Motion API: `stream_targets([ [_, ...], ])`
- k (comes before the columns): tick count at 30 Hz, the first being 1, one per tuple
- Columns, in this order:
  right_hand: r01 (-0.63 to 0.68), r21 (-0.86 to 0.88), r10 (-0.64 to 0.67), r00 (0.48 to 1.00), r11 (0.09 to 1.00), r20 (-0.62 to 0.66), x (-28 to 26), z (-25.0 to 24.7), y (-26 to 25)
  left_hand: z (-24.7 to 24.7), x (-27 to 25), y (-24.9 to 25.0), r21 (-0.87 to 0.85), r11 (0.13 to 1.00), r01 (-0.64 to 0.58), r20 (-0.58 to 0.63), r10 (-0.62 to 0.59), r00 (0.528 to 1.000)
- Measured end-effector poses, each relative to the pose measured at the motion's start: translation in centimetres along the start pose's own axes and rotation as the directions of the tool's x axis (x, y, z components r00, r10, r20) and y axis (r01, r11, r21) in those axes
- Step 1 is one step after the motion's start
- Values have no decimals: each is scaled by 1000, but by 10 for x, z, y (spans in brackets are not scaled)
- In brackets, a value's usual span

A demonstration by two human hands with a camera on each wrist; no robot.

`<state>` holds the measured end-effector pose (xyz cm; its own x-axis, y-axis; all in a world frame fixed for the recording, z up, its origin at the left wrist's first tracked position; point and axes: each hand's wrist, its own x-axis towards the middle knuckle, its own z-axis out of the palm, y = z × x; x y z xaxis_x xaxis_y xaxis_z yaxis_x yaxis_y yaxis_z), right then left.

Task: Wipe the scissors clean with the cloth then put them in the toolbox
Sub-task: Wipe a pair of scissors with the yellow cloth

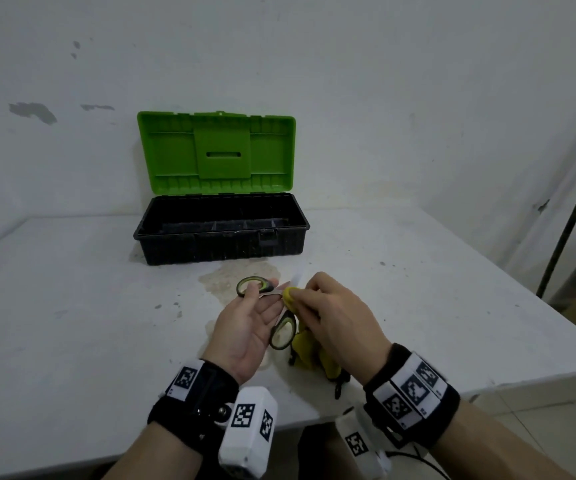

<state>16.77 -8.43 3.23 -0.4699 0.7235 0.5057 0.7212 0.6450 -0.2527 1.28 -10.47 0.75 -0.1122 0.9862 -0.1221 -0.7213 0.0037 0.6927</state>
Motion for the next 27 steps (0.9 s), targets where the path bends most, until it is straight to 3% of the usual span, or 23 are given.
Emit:
stream_targets([
  [4,-131,44,131,991,990,2,6,-1,8,-1,2,-2,57,998,-11,-6,11,1000],
  [9,-94,31,94,996,995,8,7,3,0,2,-1,-4,76,996,-41,46,38,998],
  [14,-202,45,205,975,978,-81,16,-1,17,1,-2,-7,134,989,-59,16,57,998],
  [16,-172,81,180,978,982,-104,16,-3,17,2,-2,-8,131,990,-58,-2,59,998],
  [19,-72,72,75,996,995,-41,8,1,4,4,-2,-8,126,991,-42,8,42,999],
  [24,-209,27,210,968,978,-139,23,-5,30,2,-3,-10,123,991,-60,3,60,998],
  [27,-66,29,69,990,997,-122,17,-5,18,2,-1,-8,123,990,-74,-1,74,997],
])
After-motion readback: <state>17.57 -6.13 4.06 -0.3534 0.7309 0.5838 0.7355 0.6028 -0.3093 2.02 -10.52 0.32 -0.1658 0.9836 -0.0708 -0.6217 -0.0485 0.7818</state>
